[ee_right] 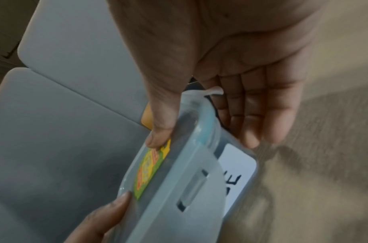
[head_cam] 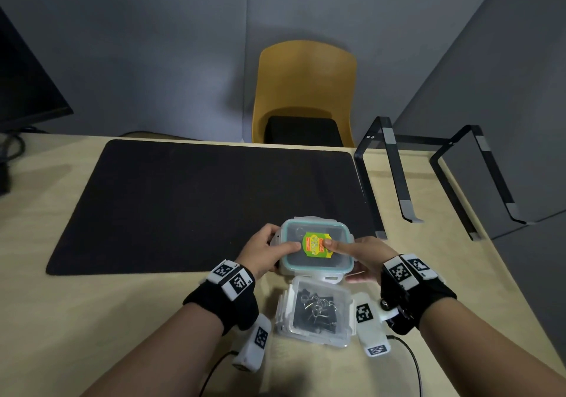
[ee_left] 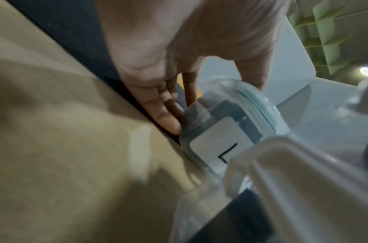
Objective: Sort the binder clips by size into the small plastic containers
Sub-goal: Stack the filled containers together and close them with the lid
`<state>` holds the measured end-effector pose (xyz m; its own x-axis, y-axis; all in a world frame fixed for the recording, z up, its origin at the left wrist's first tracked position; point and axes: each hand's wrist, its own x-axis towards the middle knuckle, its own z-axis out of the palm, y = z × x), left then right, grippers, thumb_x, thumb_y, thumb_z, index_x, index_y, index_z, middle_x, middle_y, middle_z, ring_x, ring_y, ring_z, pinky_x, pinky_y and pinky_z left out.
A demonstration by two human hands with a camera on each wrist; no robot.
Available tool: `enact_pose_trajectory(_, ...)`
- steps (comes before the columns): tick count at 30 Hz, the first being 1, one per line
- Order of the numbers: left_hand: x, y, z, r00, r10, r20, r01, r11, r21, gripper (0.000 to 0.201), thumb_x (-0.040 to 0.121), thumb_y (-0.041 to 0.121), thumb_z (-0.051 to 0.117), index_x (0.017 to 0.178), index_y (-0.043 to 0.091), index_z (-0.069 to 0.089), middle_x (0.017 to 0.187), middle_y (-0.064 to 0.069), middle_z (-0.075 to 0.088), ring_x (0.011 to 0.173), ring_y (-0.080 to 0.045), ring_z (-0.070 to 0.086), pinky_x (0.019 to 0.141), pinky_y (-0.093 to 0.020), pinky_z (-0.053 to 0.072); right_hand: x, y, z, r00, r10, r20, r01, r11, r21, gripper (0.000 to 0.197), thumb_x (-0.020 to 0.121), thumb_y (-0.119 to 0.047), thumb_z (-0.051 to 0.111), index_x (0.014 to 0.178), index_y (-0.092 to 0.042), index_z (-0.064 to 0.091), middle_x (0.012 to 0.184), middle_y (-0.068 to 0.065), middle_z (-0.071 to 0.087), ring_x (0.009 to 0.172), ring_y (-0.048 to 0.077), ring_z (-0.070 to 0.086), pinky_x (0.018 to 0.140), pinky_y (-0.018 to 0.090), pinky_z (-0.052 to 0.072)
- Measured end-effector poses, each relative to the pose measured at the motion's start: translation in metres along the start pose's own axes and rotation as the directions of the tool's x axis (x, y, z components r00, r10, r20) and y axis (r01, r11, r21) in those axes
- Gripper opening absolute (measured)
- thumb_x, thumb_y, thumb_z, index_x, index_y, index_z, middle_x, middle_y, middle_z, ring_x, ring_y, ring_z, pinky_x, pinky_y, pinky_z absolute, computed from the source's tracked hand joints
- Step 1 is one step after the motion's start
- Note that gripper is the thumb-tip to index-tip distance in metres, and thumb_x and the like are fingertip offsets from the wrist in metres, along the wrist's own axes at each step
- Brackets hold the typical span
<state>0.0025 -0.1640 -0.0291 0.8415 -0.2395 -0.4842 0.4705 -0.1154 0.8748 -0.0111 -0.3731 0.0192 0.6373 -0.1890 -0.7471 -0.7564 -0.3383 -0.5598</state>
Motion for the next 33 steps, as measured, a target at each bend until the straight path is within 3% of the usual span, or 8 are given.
enact_pose_trajectory(5,0.003,0.001,0.001,1.000,-0.018,-0.021,0.019,0.998,0.056,0.027,0.077,0.026,0.074,0.095,0.019,0.056,0.096,-0.002,0.064,0.082,-0.019,0.066,0.057,-0.031,0.055,-0.002,-0.002,0.000,0.999,0.027,-0.038,-0.030,0.996,-0.088,0.064,0.059,-0.059,0.077,0.095,-0.008,0.062,0.082,0.009,0.071,0.073,0.021,0.068,0.071,0.033,0.057)
enact_pose_trajectory(7,0.005,0.003,0.004,0.999,-0.016,-0.047,0.021,0.994,0.107,0.028,0.074,0.029,0.075,0.093,0.020,0.055,0.095,-0.004,0.064,0.080,-0.020,0.066,0.055,-0.030,0.053,-0.004,-0.003,0.001,0.991,-0.038,-0.125,0.009,0.974,-0.229,0.072,0.057,-0.066,0.074,0.096,-0.008,0.056,0.073,0.003,0.062,0.063,0.014,0.057,0.056,0.025,0.046)
enact_pose_trajectory(10,0.004,0.006,0.006,0.997,-0.026,-0.074,0.035,0.991,0.131,0.031,0.071,0.032,0.074,0.091,0.019,0.055,0.094,-0.007,0.065,0.076,-0.021,0.065,0.054,-0.030,0.052,-0.007,-0.007,0.002,0.951,-0.167,-0.261,0.067,0.933,-0.353,0.075,0.056,-0.062,0.078,0.099,-0.009,0.046,0.082,0.001,0.055,0.070,0.011,0.052,0.052,0.025,0.034)
enact_pose_trajectory(15,0.000,0.008,0.006,0.996,-0.029,-0.083,0.044,0.981,0.190,0.029,0.074,0.036,0.071,0.091,0.020,0.053,0.091,-0.003,0.064,0.072,-0.016,0.062,0.052,-0.026,0.047,-0.010,-0.016,0.005,0.943,-0.222,-0.250,0.057,0.844,-0.533,0.061,0.059,-0.065,0.074,0.071,-0.012,0.047,0.063,-0.001,0.049,0.055,0.011,0.047,0.047,0.025,0.031)
enact_pose_trajectory(22,0.004,0.013,0.008,0.995,-0.079,-0.067,0.091,0.976,0.199,0.069,0.047,0.055,0.081,0.094,0.016,0.051,0.094,-0.005,0.065,0.084,-0.023,0.068,0.066,-0.042,0.056,-0.006,-0.013,0.000,0.995,-0.060,-0.074,0.031,0.939,-0.343,0.056,0.068,-0.059,0.072,0.077,-0.010,0.048,0.053,0.003,0.047,0.044,0.014,0.041,0.047,0.025,0.036)
enact_pose_trajectory(25,0.006,0.014,0.010,0.992,-0.086,-0.097,0.105,0.971,0.217,0.072,0.038,0.057,0.079,0.091,0.019,0.049,0.095,-0.005,0.065,0.085,-0.024,0.068,0.070,-0.047,0.058,-0.007,-0.014,0.001,0.993,-0.086,-0.083,0.052,0.935,-0.350,0.055,0.066,-0.060,0.073,0.071,-0.010,0.048,0.051,0.003,0.048,0.042,0.014,0.042,0.047,0.025,0.036)
enact_pose_trajectory(28,0.005,0.016,0.010,0.991,-0.089,-0.099,0.109,0.969,0.222,0.071,0.041,0.055,0.079,0.093,0.018,0.049,0.098,-0.005,0.064,0.086,-0.023,0.067,0.067,-0.043,0.059,-0.012,-0.018,-0.001,0.973,-0.185,-0.141,0.102,0.884,-0.455,0.049,0.067,-0.054,0.076,0.065,-0.012,0.051,0.059,0.003,0.055,0.050,0.014,0.049,0.052,0.025,0.040)
enact_pose_trajectory(33,0.009,0.013,0.009,0.992,-0.084,-0.089,0.103,0.966,0.238,0.061,0.054,0.049,0.083,0.094,0.018,0.049,0.099,-0.003,0.063,0.085,-0.020,0.067,0.060,-0.034,0.057,-0.013,-0.017,-0.014,0.976,-0.198,-0.090,0.144,0.896,-0.419,0.036,0.072,-0.031,0.077,0.057,-0.011,0.051,0.056,0.006,0.053,0.045,0.015,0.041,0.053,0.027,0.038)
